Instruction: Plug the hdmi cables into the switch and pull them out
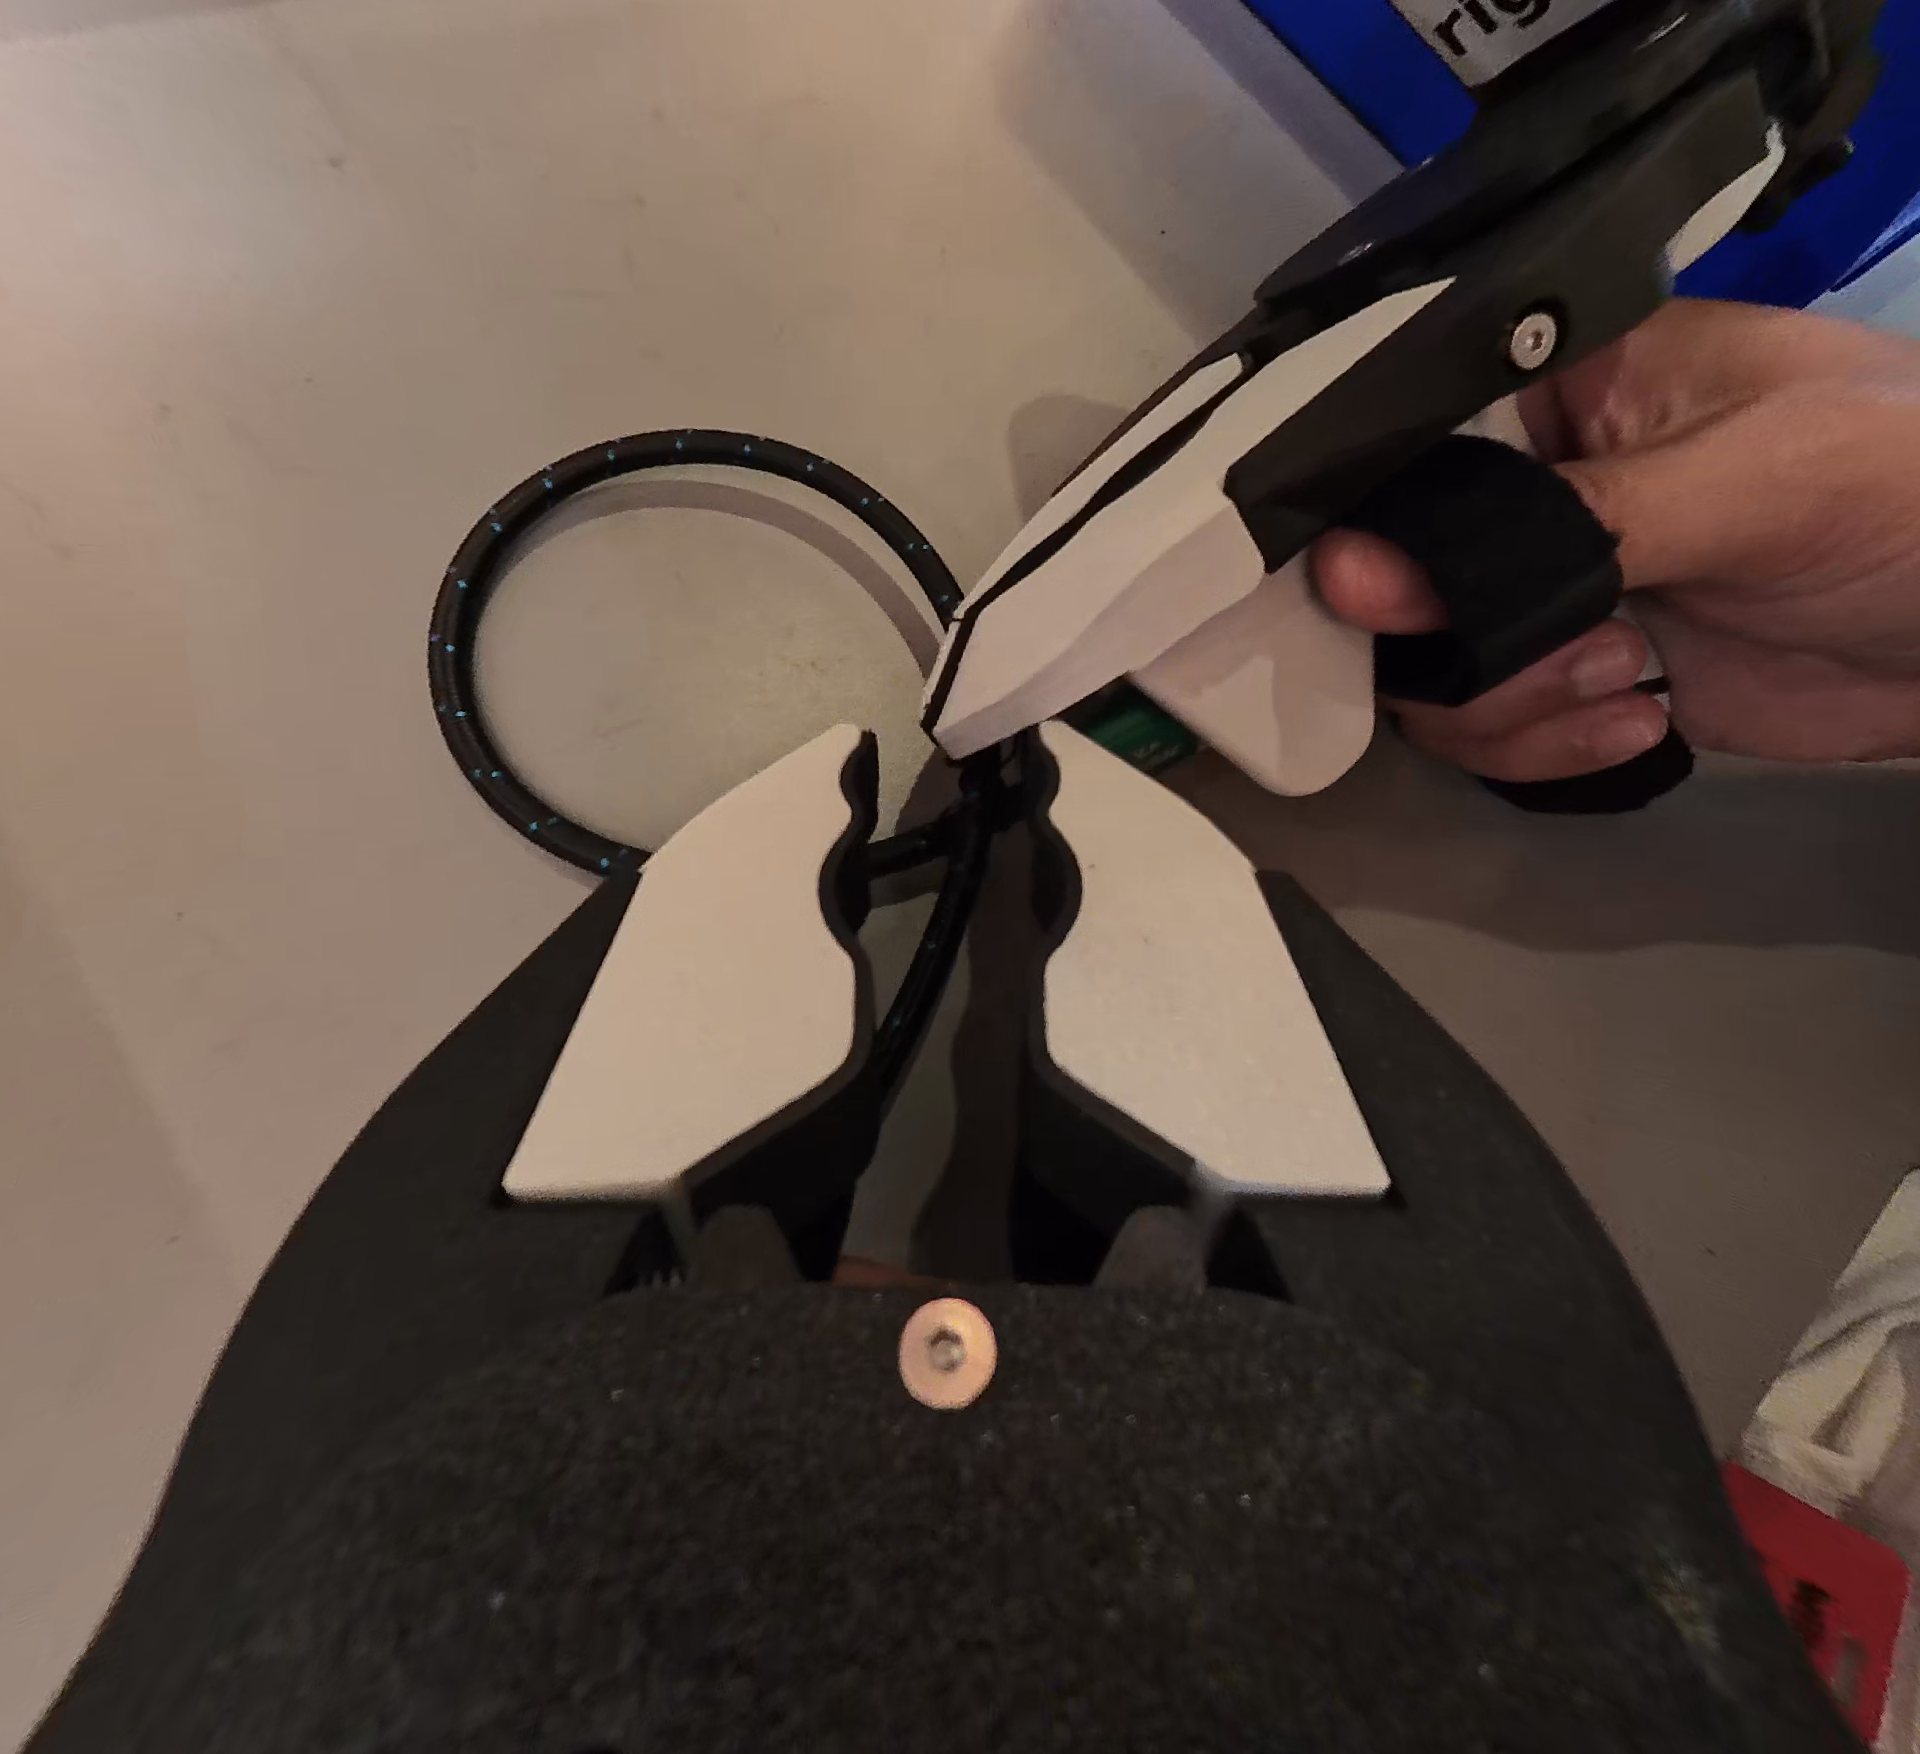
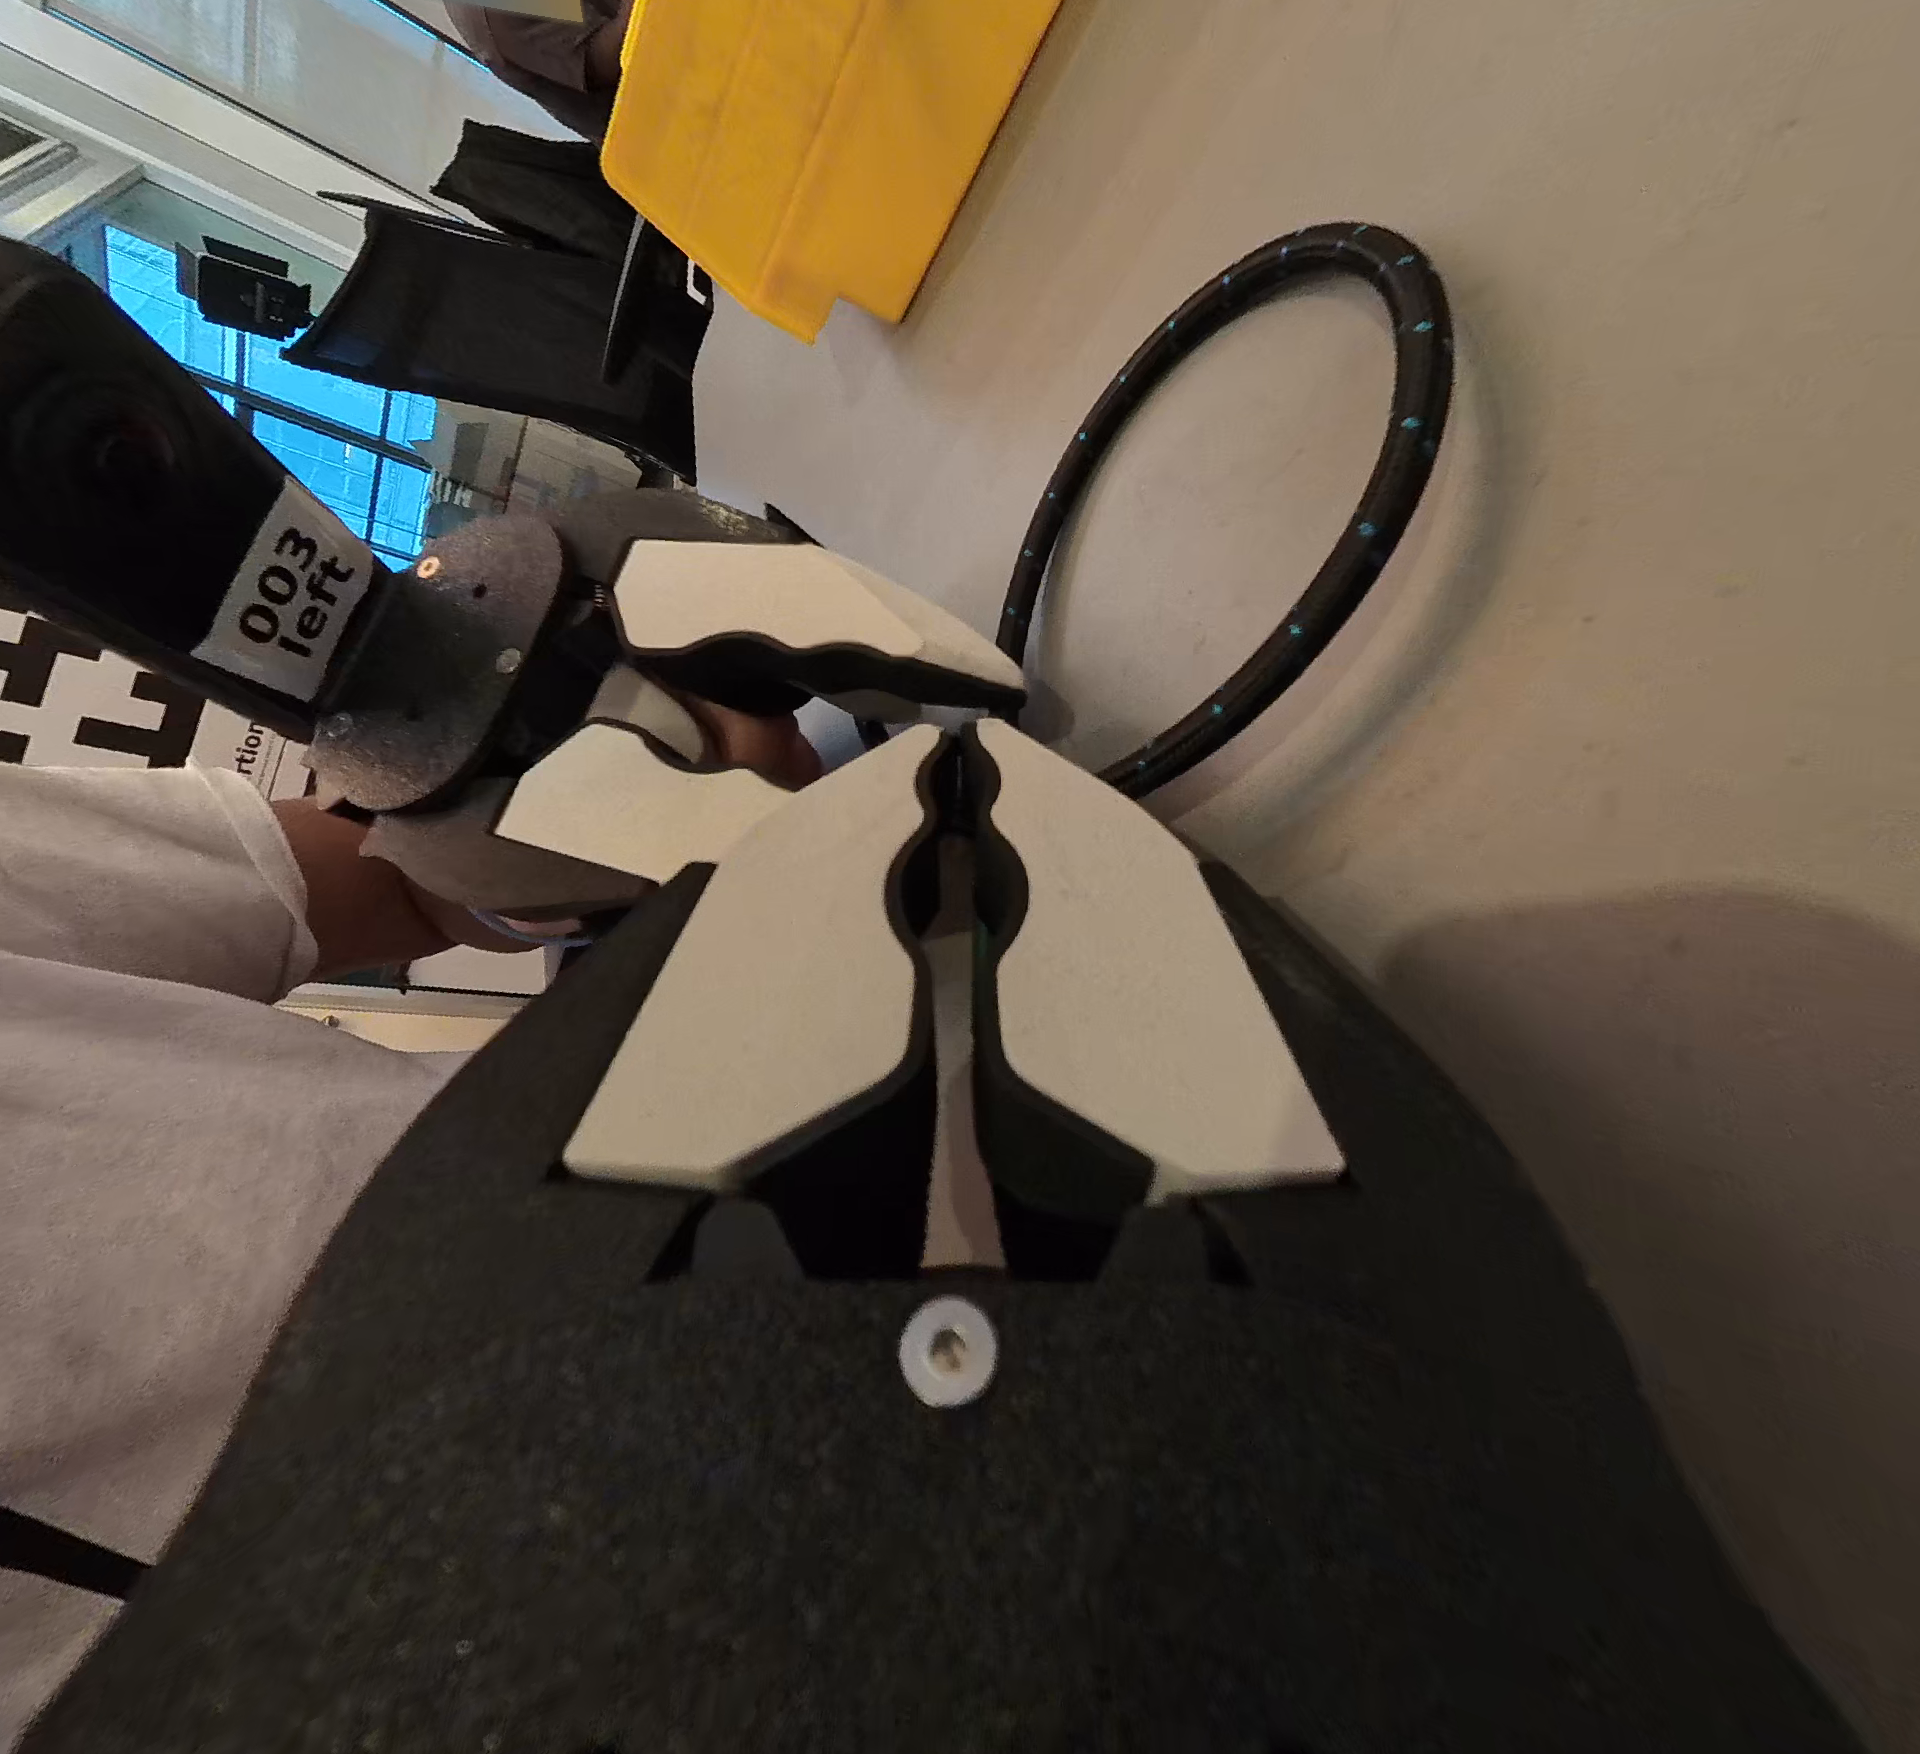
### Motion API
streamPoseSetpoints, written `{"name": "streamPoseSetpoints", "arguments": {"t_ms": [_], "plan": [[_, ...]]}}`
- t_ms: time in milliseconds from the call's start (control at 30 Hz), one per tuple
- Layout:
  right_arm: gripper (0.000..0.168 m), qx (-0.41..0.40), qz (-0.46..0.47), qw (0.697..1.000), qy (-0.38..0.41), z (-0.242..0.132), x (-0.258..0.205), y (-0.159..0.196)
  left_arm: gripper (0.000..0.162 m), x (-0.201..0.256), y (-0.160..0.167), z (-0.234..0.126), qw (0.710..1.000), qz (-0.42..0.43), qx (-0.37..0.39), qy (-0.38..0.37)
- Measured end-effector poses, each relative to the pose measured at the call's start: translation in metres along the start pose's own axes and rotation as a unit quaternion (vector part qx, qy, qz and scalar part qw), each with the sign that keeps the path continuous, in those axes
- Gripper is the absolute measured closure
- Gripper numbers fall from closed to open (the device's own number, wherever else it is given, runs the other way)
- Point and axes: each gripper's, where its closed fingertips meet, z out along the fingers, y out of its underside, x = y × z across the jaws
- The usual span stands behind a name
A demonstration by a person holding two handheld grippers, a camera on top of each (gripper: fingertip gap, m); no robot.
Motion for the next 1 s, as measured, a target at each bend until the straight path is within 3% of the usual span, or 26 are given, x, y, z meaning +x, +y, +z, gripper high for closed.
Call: {"name": "streamPoseSetpoints", "arguments": {"t_ms": [233,333,633,733,833,1000], "plan": [[0.168,-0.001,0.0,1.0,0.005,0.0,0.002,0.001,0.136,-0.007,0.004,-0.006,1.0,-0.006,-0.005,-0.005],[0.168,0.0,0.003,1.0,0.003,-0.001,0.002,0.0,0.147,-0.012,0.004,-0.009,1.0,-0.004,-0.003,-0.018],[0.168,-0.003,0.007,1.0,-0.003,-0.001,0.002,0.001,0.149,-0.004,0.002,-0.007,1.0,0.003,0.0,0.008],[0.168,-0.011,0.005,1.0,-0.004,0.0,0.001,0.003,0.161,-0.001,0.006,-0.004,1.0,0.02,-0.013,0.02],[0.168,-0.012,0.006,1.0,-0.005,-0.001,0.001,0.003,0.161,-0.002,0.007,-0.004,0.999,0.032,-0.023,0.022],[0.168,-0.029,-0.025,0.999,-0.002,-0.003,0.0,0.008,0.161,-0.001,0.008,-0.006,0.998,-0.001,-0.025,0.056]]}}
